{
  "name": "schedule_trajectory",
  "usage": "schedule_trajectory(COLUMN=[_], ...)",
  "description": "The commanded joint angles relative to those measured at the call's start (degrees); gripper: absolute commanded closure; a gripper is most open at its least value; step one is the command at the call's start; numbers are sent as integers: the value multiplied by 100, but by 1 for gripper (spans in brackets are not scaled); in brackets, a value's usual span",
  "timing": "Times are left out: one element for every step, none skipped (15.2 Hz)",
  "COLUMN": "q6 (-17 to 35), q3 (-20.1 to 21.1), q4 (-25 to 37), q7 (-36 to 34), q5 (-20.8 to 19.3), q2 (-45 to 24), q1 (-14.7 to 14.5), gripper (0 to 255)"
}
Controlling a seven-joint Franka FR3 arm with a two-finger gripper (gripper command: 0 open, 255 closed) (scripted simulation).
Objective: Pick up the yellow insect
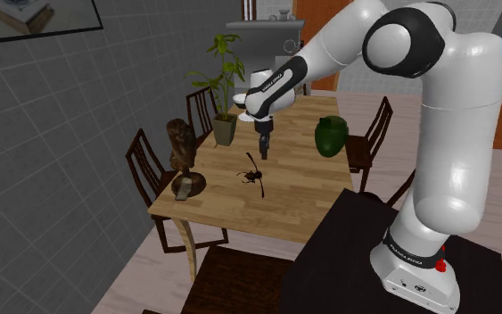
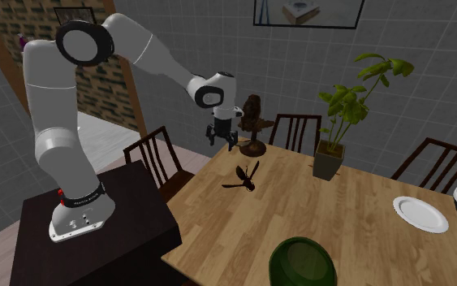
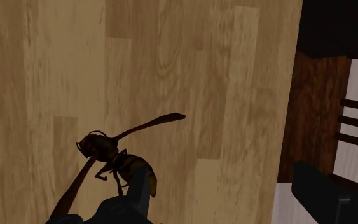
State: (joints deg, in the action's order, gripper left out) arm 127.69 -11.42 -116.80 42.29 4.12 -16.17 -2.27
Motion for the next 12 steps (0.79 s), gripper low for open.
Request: schedule_trajectory(q6=[87, 109, 123, 130, 131, 125, 111, 90, 60, 23, -24, -81], q3=[40, 72, 104, 136, 167, 200, 230, 261, 291, 319, 347, 373], q4=[378, 584, 798, 1020, 1250, 1489, 1739, 1998, 2269, 2553, 2850, 3164], q7=[246, 335, 419, 498, 574, 646, 714, 779, 841, 900, 958, 1013], q5=[48, 61, 71, 76, 78, 75, 69, 59, 47, 32, 16, -3], q2=[-474, -702, -931, -1160, -1390, -1621, -1854, -2089, -2328, -2570, -2817, -3070], q1=[66, 88, 110, 132, 153, 174, 193, 212, 229, 245, 260, 274], gripper=[0, 0, 0, 0, 0, 0, 0, 0, 0, 0, 0, 0])
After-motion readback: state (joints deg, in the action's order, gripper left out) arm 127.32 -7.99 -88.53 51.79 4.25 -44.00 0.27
